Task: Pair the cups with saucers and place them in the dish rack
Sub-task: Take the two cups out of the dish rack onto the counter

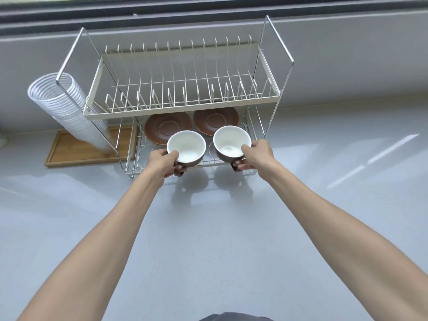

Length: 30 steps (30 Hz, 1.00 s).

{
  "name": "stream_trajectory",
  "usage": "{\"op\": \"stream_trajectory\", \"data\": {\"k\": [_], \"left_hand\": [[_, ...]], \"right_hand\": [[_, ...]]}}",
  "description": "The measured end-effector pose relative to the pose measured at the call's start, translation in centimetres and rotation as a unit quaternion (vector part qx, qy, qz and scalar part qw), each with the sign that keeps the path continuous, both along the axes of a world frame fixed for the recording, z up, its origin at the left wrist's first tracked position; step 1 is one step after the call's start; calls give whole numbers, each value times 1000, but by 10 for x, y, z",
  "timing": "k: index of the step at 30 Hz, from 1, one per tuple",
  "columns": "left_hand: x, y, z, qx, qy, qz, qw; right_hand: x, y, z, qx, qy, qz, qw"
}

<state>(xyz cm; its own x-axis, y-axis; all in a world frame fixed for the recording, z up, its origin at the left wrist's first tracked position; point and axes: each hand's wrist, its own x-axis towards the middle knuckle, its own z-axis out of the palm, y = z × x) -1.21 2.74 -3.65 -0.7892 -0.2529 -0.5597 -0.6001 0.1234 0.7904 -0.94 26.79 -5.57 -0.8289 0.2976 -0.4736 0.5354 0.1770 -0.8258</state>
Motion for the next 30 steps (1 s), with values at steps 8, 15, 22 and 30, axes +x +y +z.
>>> {"op": "stream_trajectory", "data": {"k": [8,15,22,30], "left_hand": [[34,6,18,-20,44,-39,998],[69,35,10,0,28,-87,996],[83,86,-10,-2,9,-170,985],[78,164,-27,22,-14,-226,974]], "right_hand": [[50,20,10,-19,9,3,1000],[103,51,7,-20,11,-21,1000],[143,103,-2,-12,-1,-94,996],[165,161,-18,-1,-7,-195,981]]}}
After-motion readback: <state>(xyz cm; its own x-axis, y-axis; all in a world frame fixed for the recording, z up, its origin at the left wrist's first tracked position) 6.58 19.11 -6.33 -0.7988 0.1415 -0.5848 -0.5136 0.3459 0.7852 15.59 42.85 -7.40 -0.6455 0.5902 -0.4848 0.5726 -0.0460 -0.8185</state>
